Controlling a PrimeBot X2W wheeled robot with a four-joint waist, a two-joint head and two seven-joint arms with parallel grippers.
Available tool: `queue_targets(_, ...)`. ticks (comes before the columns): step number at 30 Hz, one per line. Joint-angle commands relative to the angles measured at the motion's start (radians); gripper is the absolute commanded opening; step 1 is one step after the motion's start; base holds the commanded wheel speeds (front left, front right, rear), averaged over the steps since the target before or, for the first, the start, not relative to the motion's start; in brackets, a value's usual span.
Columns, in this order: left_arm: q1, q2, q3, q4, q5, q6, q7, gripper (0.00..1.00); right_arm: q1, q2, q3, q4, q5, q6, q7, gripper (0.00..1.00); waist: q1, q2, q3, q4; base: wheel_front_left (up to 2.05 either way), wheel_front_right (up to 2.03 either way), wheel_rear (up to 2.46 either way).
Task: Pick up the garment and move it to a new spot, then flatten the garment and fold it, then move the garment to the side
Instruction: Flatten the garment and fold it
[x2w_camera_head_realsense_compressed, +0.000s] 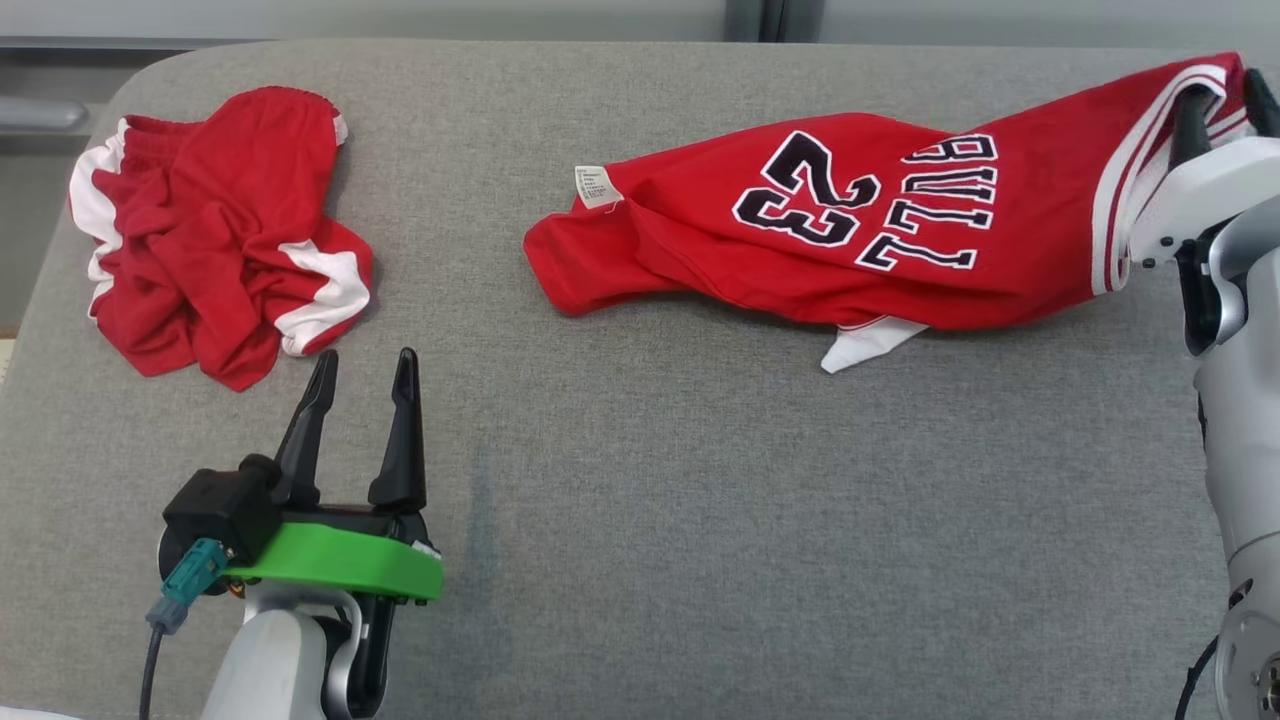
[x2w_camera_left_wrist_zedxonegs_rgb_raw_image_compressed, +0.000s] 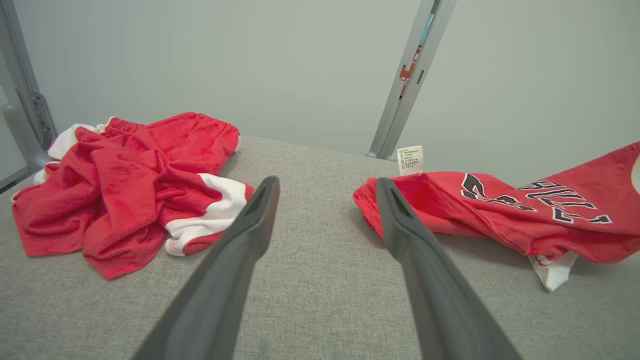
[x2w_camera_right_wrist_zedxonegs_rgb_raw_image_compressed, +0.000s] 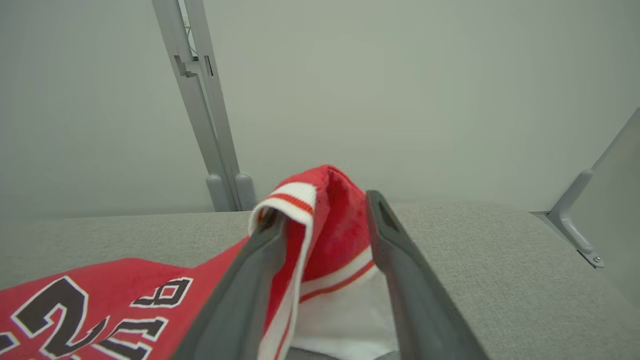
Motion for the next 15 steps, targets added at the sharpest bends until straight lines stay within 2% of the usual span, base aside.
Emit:
queue_targets(1,-0.019,0.010,0.004,-0.001,-0.010,-0.003,-0.001,1.00,-0.004,-0.006,-0.009,0.012,-0.019,-0.001,-0.002,1.00,0.0000,0.0000,0.008,0.004,0.00,0.00,0.00)
queue_targets(8,-0.001,0.007,0.012,0.010,0.000,-0.003,-0.001,1.00,0.028,-0.007,-0.013,0.037,-0.077,-0.001,0.063,1.00,0.0000,0.0000,-0.032,-0.020,0.00,0.00,0.00)
queue_targets(15,0.044,0.004,0.019,0.025,0.002,-0.003,-0.001,1.00,0.164,0.054,0.029,-0.066,-0.040,-0.001,0.089,1.00,0.0000,0.0000,-0.109,-0.053,0.00,0.00,0.00)
